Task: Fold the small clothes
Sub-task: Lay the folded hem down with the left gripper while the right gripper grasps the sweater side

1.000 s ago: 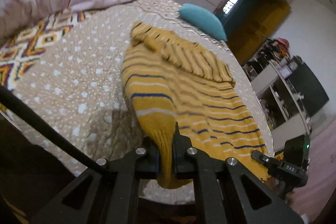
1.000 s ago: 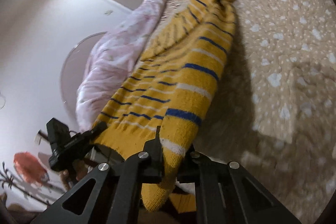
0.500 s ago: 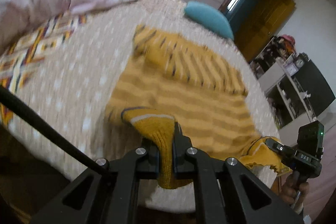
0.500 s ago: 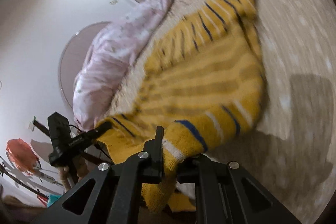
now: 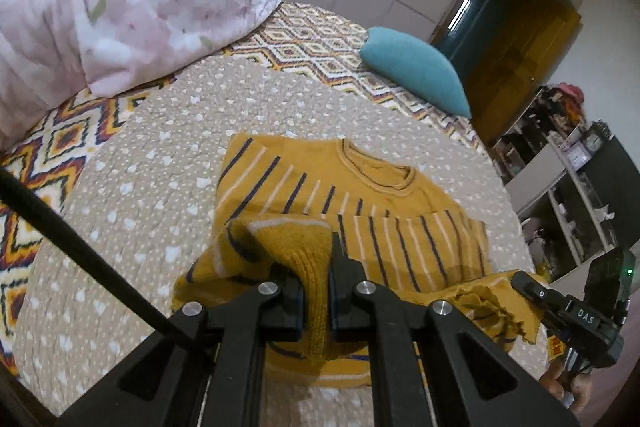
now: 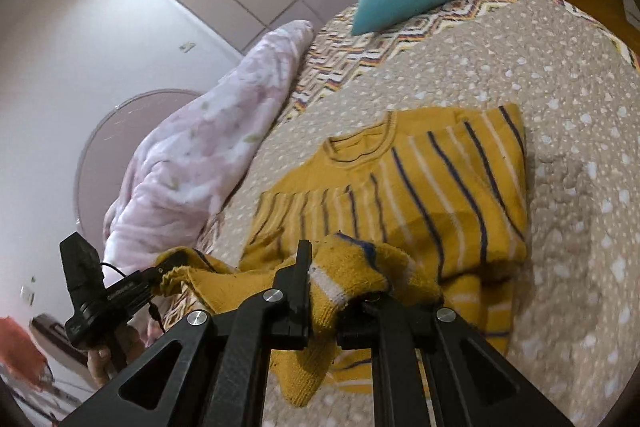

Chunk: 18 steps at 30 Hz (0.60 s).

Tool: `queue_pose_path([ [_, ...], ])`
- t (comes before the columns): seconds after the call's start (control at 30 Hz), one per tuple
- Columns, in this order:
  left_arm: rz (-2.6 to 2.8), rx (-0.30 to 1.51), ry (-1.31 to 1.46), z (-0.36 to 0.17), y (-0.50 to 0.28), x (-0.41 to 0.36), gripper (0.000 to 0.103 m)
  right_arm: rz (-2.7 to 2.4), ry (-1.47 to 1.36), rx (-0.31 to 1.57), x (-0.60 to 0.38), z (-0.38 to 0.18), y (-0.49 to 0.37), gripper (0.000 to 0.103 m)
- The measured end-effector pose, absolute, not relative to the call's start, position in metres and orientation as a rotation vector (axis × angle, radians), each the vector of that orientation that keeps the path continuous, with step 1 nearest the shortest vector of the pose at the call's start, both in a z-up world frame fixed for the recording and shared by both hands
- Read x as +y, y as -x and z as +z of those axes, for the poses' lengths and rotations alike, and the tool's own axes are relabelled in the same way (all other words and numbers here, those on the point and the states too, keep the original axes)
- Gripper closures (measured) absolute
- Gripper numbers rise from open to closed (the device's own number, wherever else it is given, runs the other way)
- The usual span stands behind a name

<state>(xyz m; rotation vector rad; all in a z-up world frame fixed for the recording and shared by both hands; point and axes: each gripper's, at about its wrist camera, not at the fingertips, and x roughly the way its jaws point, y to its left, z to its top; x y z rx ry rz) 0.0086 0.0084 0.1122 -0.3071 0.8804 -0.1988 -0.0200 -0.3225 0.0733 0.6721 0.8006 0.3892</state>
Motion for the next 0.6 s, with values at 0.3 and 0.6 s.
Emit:
queue_pose_path([
  [0.3, -0.172, 0.971, 0.32, 0.074, -0.066, 0.004, 0.095, 0.351, -0.672, 0.851, -0.328, 0.048, -0.023, 0.094],
  [0.6, -0.154, 1.011, 0.314, 0.054, -0.119, -0.004, 0.095, 0.328, -0.727, 0.89, -0.335, 0.026, -0.082, 0.093],
])
